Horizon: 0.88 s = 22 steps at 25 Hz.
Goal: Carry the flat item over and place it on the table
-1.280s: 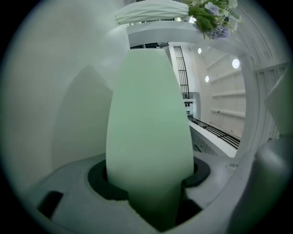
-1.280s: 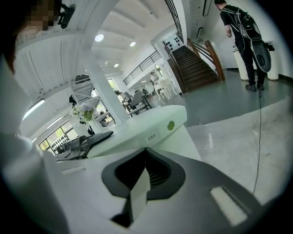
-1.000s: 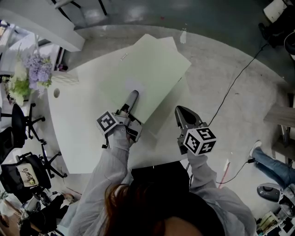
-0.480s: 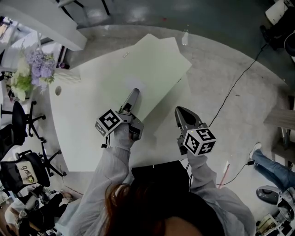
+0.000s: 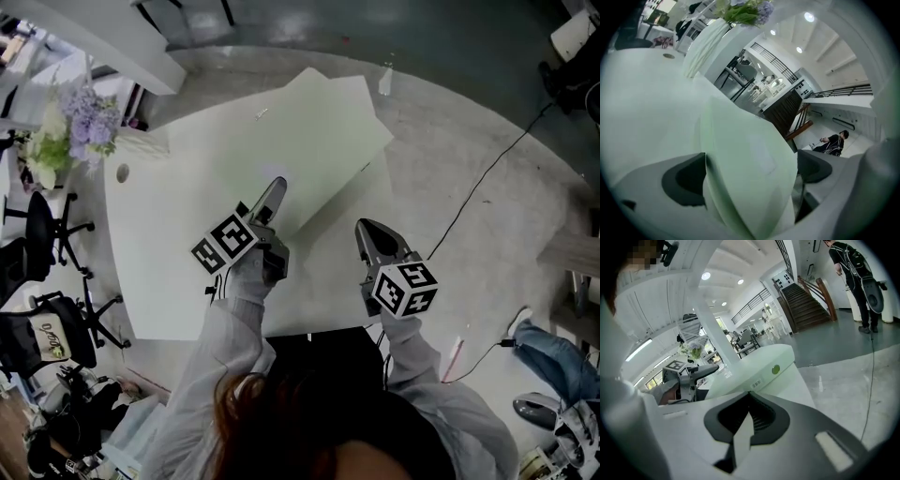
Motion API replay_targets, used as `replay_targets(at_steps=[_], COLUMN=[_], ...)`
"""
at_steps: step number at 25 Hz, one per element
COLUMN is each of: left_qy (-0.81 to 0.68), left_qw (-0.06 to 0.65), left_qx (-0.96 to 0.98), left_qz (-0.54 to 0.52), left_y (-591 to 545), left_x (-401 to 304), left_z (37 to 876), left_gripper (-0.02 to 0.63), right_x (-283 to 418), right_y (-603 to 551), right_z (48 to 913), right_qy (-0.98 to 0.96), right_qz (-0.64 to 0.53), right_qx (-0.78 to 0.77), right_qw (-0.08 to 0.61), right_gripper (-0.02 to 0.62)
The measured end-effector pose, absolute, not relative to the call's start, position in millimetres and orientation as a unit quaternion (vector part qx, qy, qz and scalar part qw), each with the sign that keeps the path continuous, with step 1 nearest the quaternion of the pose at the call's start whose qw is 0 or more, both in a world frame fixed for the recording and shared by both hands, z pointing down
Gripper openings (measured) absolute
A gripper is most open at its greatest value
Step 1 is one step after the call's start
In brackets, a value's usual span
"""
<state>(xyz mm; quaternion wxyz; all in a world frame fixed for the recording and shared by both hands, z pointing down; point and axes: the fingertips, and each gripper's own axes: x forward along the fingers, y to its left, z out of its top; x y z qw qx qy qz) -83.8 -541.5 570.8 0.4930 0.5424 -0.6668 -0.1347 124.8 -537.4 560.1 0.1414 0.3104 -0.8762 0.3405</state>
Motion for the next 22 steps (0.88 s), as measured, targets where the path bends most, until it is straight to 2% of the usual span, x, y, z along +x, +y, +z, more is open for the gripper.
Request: replay_targets(at_steps=[6,17,22], left_qy=[-0.700,-0.662,-0.629], left_qw=[0.427,0.394,0.386], left_qx=[0.569,0.636,0.674], left_qz=[-0.062,-0.048,-0.042], left_y=[-545,-515,-492], left_x=[-91,-84,-81], left_z=[556,532,515], left_gripper=[0.601,0.600,0.543], right_x=[120,110,109], right_y=[-540,-527,-517], right_z=[563,546,524], right_qy=[-0.881,-0.887,-0.889], right_qz=[0.338,0.317,0.292], right_qx=[0.296,0.306,0.328], right_qw=[0.147,0.136,0.128], right_gripper=[0.012,0.012,0.012])
